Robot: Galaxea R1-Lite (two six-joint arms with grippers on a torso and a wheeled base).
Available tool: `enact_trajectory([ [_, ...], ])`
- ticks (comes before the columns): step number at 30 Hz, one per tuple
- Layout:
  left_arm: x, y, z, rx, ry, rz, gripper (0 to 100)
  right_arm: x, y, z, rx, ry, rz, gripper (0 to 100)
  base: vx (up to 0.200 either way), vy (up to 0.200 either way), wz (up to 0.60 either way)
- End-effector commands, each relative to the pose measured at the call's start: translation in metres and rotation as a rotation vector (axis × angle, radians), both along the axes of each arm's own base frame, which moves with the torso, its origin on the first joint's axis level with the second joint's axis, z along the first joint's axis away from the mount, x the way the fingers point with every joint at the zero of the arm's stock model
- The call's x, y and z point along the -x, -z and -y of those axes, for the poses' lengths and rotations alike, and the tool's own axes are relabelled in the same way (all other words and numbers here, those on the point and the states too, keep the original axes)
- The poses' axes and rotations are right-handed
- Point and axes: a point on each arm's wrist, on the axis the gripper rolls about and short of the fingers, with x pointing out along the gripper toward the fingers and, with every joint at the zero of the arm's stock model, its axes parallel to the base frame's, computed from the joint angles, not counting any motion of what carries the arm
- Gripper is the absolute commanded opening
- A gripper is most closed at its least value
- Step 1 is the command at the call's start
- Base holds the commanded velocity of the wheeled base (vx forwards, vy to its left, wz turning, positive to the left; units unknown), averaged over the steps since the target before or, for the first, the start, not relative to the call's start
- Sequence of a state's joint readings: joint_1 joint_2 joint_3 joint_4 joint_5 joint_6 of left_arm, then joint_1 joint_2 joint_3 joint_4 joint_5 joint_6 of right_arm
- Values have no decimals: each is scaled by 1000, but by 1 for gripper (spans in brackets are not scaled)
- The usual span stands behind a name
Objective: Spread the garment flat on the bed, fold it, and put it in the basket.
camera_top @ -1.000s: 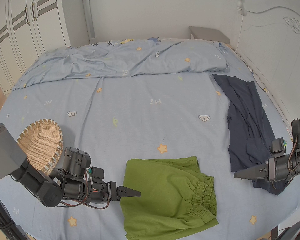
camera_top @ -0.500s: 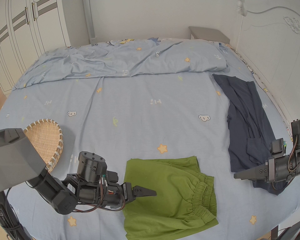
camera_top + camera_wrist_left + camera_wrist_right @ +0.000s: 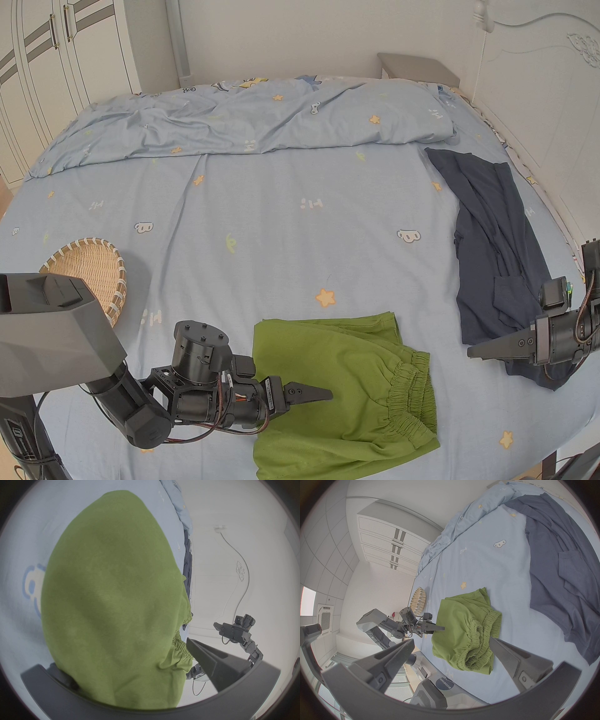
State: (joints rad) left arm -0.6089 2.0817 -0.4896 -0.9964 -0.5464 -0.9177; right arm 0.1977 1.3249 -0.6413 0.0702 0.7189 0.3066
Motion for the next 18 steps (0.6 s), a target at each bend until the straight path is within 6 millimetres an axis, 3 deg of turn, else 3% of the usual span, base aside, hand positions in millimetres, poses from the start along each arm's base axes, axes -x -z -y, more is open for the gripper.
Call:
enact_trajectory([
  [1, 0, 4, -1, -8, -3, -15, 0, 0, 0, 0, 0, 1, 1, 100, 0, 0, 0],
  [6, -2, -5, -7, 11, -15, 2, 0, 0, 0, 0, 0, 0, -1, 100, 0, 0, 0],
  [11, 11, -35, -25, 97, 69, 12, 0, 0, -1, 0, -1, -1, 1, 100, 0, 0, 0],
  [12, 13, -49, -42, 165, 133, 1, 0, 0, -1, 0, -2, -1, 2, 100, 0, 0, 0],
  [18, -7, -72, -67, 208, 90, 38, 0, 0, -5, 1, -6, 6, 20, 100, 0, 0, 0],
])
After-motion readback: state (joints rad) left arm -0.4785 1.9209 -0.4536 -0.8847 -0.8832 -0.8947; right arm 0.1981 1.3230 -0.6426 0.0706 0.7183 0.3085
